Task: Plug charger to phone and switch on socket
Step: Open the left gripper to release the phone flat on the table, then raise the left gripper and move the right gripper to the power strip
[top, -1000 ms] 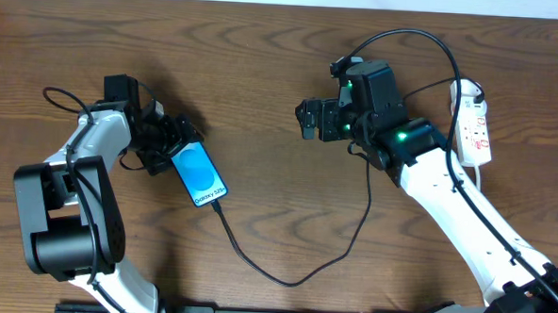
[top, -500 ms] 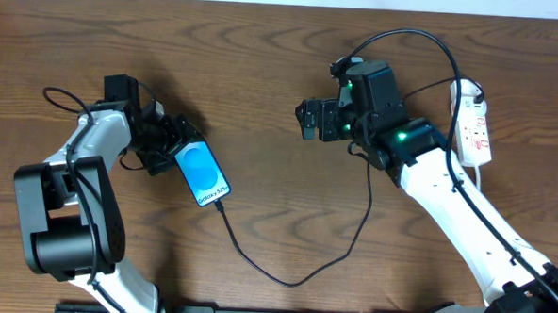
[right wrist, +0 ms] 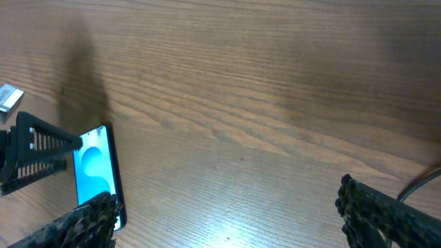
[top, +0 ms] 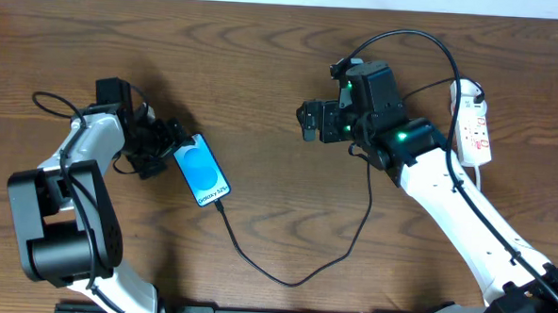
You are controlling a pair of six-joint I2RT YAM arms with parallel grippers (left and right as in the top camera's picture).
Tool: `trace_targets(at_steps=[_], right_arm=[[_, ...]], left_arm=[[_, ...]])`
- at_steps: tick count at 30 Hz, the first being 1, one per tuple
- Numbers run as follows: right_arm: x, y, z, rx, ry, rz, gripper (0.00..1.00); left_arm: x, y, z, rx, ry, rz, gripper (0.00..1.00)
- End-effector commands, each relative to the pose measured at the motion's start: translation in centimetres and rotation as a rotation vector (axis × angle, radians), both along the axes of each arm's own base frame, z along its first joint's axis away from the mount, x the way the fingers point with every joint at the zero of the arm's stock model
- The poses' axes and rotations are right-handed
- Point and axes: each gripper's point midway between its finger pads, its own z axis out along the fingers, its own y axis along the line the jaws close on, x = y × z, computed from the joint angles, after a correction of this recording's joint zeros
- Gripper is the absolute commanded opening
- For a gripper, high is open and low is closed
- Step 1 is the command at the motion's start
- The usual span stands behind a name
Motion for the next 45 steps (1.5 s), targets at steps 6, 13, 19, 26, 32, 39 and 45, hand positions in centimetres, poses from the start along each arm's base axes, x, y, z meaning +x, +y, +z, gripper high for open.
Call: trace_targets(at_steps=[6, 13, 19, 26, 32, 39, 45], right_arm=[[0.0, 0.1, 1.0, -0.010, -0.033, 0.013, 0.99], [0.0, 0.1, 1.0, -0.009, -0.033, 0.013, 0.99], [0.0, 0.1, 1.0, -0.009, -0.033, 0.013, 0.99], [0.0, 0.1, 0.9, -0.010, -0.033, 0.013, 0.99], [0.0, 0.0, 0.9, -0.010, -0.032, 0.013, 0.99], [-0.4, -0.1, 0.6, -0.020, -0.012, 0.014, 0.99], [-1.0, 0.6, 0.6, -0.003, -0.007, 0.098, 0.99]], left_arm=[[-1.4, 1.7, 2.9, 0.151, -0.080, -0.104, 0.89], [-1.0, 0.8, 8.7, 0.216, -0.267, -0.191, 0.89], [-2.1, -1.8, 12.9, 0.278, -0.417, -0.381, 0.90], [-3.4, -2.5, 14.8, 0.486, -0.444, -0.496, 0.89], [-3.0, -3.1, 16.2, 0.515, -0.507, -0.504, 0.89], [-2.9, -3.1, 16.2, 0.515, -0.510, -0.504, 0.89], [-2.9, -3.1, 16.2, 0.515, -0.510, -0.504, 0.90]])
